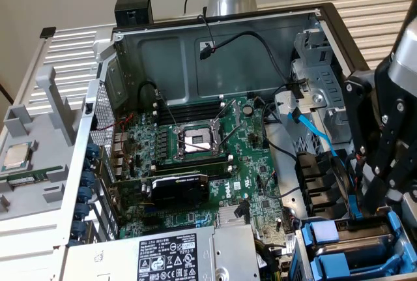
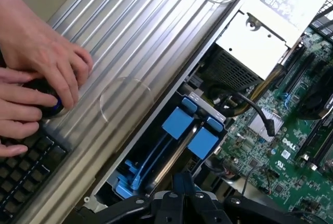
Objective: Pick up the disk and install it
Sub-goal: 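Insert the second disk wire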
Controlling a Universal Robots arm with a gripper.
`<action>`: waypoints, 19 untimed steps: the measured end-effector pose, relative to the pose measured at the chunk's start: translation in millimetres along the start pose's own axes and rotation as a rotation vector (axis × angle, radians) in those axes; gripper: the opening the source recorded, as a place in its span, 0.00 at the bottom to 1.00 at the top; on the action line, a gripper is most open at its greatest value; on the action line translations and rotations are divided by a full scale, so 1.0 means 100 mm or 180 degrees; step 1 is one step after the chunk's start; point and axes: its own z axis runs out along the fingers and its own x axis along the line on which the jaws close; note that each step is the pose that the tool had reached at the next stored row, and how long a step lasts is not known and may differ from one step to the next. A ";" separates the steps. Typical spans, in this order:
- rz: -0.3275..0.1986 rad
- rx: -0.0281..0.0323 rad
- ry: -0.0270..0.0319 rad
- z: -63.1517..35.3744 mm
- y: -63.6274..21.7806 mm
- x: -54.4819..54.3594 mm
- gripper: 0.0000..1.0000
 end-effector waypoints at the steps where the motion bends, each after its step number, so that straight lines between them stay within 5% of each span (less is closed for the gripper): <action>1: -0.0057 -0.0003 0.0005 0.000 0.000 0.00 0.11; 7: -0.0398 -0.0016 0.0036 0.000 -0.001 0.00 0.11; 14: -0.0667 -0.0002 0.0031 0.000 -0.006 -0.01 0.11; 19: -0.0705 -0.0003 0.0034 -0.003 -0.083 -0.10 0.11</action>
